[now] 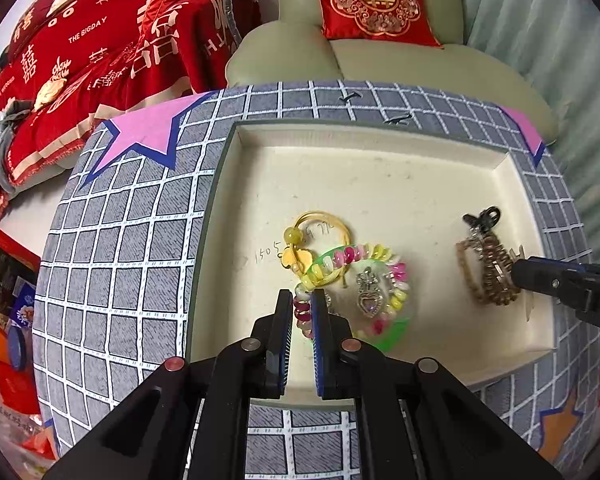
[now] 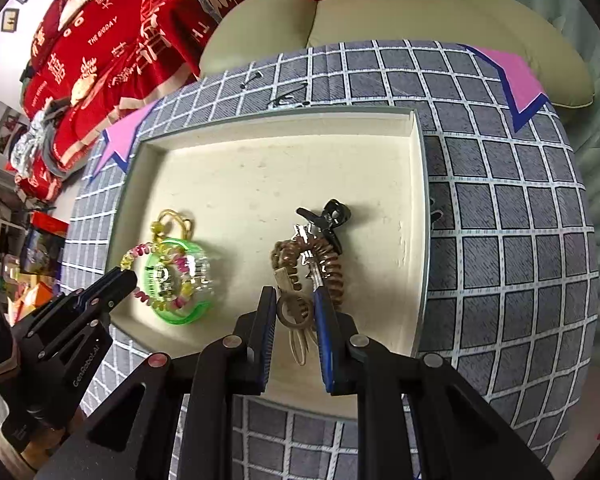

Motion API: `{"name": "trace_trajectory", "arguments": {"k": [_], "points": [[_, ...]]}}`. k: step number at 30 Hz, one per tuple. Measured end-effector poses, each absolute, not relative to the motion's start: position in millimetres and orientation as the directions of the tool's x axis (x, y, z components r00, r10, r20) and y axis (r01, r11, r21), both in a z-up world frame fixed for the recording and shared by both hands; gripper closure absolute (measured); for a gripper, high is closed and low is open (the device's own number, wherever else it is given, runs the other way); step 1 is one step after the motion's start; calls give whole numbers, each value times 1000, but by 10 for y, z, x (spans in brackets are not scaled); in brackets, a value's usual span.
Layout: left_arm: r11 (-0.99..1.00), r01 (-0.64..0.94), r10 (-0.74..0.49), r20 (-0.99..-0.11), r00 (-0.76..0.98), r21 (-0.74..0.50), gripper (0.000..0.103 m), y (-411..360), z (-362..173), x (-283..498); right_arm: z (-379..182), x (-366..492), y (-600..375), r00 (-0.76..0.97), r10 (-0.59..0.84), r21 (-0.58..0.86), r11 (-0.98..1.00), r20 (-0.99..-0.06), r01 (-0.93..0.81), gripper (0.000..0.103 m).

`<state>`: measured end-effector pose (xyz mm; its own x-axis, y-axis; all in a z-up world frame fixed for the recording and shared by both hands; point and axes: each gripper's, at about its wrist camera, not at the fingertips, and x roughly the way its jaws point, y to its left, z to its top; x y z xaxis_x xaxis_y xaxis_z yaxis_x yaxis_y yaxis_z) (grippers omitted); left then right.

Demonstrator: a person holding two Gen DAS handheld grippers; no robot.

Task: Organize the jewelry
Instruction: 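Carry the beaded bracelet and beige charm into the tray, then open both tools to release the bracelet and charm in the tray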

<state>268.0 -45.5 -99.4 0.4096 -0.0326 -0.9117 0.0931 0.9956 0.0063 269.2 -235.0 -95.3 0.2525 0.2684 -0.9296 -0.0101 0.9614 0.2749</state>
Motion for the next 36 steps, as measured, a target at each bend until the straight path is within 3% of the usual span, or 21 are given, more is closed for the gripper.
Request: {"name": "trace_trajectory", "arguments": {"k": [15,17,19,30,31,32,33,36], "points": [[993,108,9,-924,383,54,84,-527,-1146,2699,-1134,2728,-2360,213,244,247,969,-946,-14,81],[993,104,13,-923,386,57,84,-521,-1133,2695,-1132,2734,-2348,215,248,252,968,-945,-10,77],[994,101,9,-923,385,52,84,-511,-1117,2690,-1112,2727,-2358,221,251,256,967,-942,-9,63],[993,111,5,-928,371,49,83,-525,-1085,2663,-996,2644,-2462,242,293,307,951,-925,21,60],[993,113,-1,-929,369,44,78,-522,-1083,2659,-981,2631,-2471,244,295,309,951,-924,20,60],[993,114,-2,-929,370,43,35,-523,-1076,2654,-960,2618,-2479,247,296,310,951,-923,19,60],[993,107,6,-926,377,50,0,-520,-1060,2647,-940,2609,-2483,250,297,311,950,-922,20,60],[993,90,33,-896,442,81,0,-533,-942,2598,-895,2586,-2491,258,298,314,949,-919,22,60]]}}
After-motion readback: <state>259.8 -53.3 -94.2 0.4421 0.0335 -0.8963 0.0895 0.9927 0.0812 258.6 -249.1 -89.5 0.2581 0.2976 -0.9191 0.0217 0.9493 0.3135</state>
